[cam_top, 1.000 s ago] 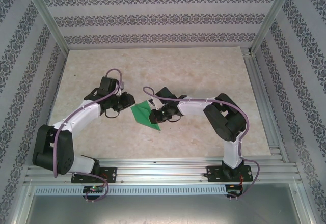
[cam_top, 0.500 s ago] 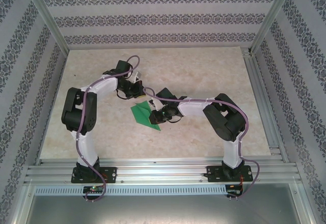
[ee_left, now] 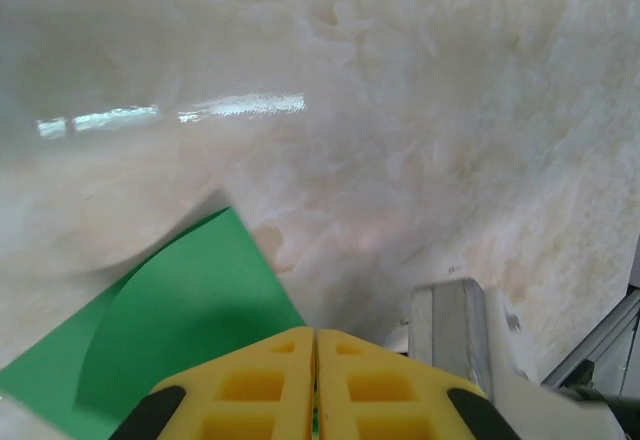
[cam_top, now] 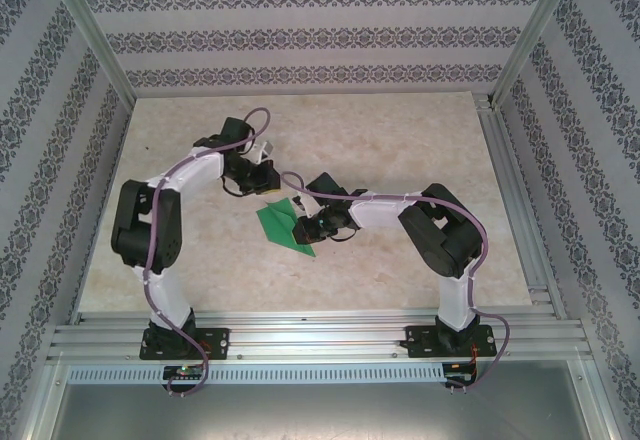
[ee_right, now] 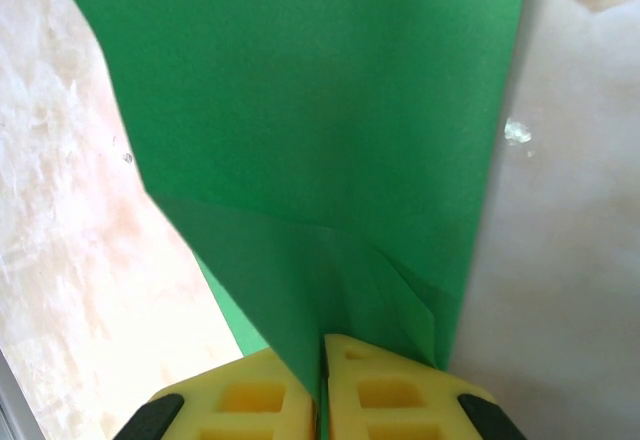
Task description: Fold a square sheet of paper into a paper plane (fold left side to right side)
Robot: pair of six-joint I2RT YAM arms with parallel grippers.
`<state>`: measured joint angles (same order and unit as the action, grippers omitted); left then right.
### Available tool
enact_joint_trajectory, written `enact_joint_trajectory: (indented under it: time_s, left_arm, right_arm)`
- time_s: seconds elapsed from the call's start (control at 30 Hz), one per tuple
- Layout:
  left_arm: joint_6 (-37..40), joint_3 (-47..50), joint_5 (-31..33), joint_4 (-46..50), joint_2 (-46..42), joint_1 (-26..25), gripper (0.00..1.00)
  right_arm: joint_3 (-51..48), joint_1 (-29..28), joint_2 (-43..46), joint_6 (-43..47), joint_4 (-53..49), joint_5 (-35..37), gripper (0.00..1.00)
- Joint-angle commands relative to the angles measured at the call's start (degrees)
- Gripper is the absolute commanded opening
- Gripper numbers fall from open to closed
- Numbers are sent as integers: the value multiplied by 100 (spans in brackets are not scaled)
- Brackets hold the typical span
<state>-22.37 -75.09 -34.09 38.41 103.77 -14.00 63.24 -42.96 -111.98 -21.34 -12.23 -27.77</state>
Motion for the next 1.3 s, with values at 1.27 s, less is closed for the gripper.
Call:
enact_joint_trajectory:
  time_s: [1.27]
  left_arm:
    - [-1972, 3331, 411, -3264, -551, -268, 1]
  right_arm:
    - [723, 174, 80, 257, -779, -72, 28]
